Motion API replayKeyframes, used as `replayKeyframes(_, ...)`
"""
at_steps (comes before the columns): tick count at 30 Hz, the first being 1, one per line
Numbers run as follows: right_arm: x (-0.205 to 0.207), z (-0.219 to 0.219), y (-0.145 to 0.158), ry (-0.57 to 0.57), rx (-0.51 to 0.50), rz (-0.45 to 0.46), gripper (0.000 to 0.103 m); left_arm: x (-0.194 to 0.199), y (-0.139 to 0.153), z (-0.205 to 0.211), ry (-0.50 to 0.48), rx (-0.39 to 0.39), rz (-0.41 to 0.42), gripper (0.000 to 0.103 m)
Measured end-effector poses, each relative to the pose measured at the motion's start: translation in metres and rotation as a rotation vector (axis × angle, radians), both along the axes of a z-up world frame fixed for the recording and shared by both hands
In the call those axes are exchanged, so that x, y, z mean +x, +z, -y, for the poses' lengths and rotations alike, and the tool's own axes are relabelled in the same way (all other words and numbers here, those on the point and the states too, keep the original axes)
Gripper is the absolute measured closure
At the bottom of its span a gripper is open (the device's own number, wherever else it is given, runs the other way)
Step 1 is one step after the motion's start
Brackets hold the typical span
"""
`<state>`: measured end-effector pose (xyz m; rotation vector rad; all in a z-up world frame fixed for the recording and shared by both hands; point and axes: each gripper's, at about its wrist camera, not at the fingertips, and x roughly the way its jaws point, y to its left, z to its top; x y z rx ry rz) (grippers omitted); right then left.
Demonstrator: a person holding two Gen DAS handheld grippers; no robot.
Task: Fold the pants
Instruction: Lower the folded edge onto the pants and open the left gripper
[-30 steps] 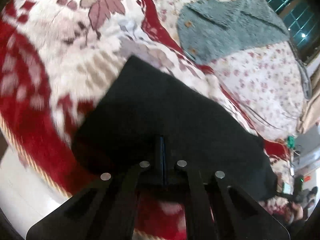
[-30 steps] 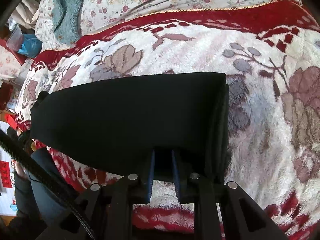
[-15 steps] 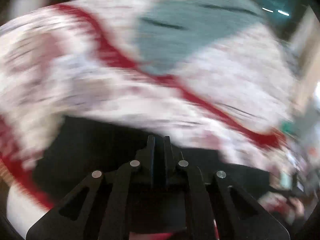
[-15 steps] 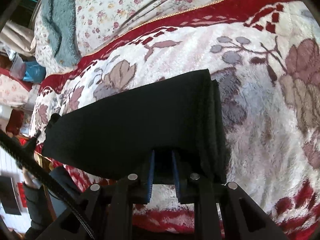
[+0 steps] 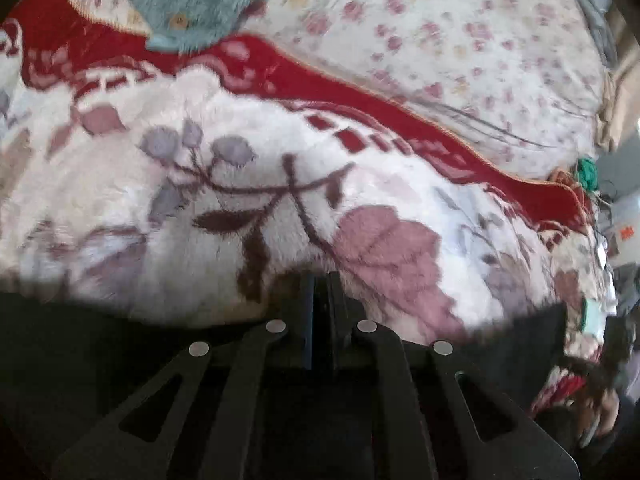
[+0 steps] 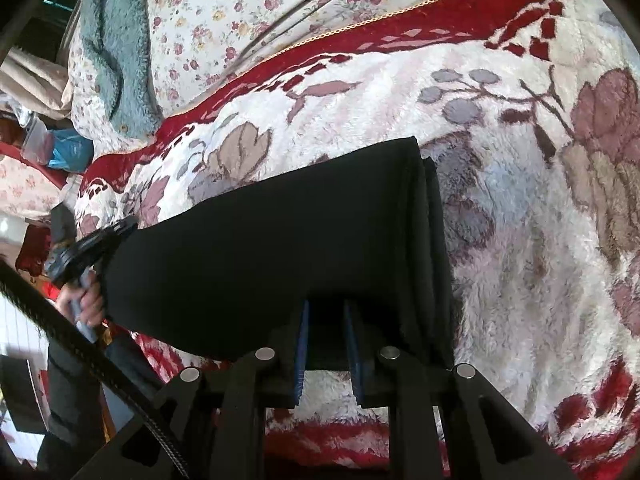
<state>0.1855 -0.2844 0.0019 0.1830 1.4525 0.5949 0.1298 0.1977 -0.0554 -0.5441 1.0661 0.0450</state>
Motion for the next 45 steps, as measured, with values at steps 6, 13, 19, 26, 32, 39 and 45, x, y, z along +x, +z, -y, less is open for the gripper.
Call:
replayKeyframes(6, 0.0, 0.002, 0.001, -0.008, 0.011, 0.002, 0.087, -0.062, 0.068, -0.036, 0.052, -0.13, 0.191, 0.097)
replayKeyframes(13, 0.001, 0.036, 0.022, -0.169, 0.059, 0.111, 0.086, -0.152, 0.067, -0.066, 0.116, -0.081, 0.16, 0.097)
replayKeyframes(19, -0.007, 0.037, 0.038, -0.094, 0.217, 0.101, 0.084, -0.203, 0.016, -0.079, 0.272, 0.07, 0.128, 0.097)
replayKeyframes(26, 0.019, 0.037, 0.0, -0.098, -0.008, -0.051, 0.101, -0.161, 0.005, -0.102, 0.269, 0.143, 0.079, 0.1)
replayKeyframes(32, -0.001, 0.018, 0.044, -0.094, 0.052, 0.116, 0.093, -0.208, 0.057, -0.122, 0.31, 0.04, 0.245, 0.1)
replayKeyframes(39, 0.002, -0.025, 0.028, 0.023, 0.036, 0.11, 0.089, -0.244, 0.049, -0.101, 0.28, -0.051, 0.248, 0.099)
replayKeyframes(45, 0.008, -0.016, 0.002, -0.02, 0.026, 0.04, 0.089, -0.224, -0.007, -0.127, 0.416, -0.158, 0.18, 0.101)
